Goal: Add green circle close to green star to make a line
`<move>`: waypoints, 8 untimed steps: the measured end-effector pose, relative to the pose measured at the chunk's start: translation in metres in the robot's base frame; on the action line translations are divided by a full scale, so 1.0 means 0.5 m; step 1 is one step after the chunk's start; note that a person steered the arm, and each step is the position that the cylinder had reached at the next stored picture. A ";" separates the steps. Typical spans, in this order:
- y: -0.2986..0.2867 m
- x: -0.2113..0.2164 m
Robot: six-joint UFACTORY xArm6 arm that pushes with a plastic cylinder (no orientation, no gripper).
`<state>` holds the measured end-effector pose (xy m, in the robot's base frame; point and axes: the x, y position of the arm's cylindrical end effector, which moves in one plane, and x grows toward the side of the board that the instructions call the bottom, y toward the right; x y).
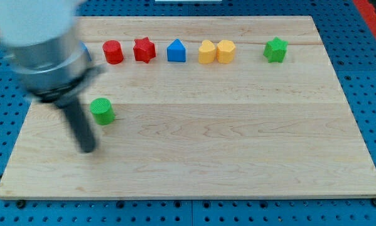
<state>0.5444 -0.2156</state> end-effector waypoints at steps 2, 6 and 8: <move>0.078 -0.135; 0.191 -0.180; 0.231 -0.231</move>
<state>0.4288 -0.1001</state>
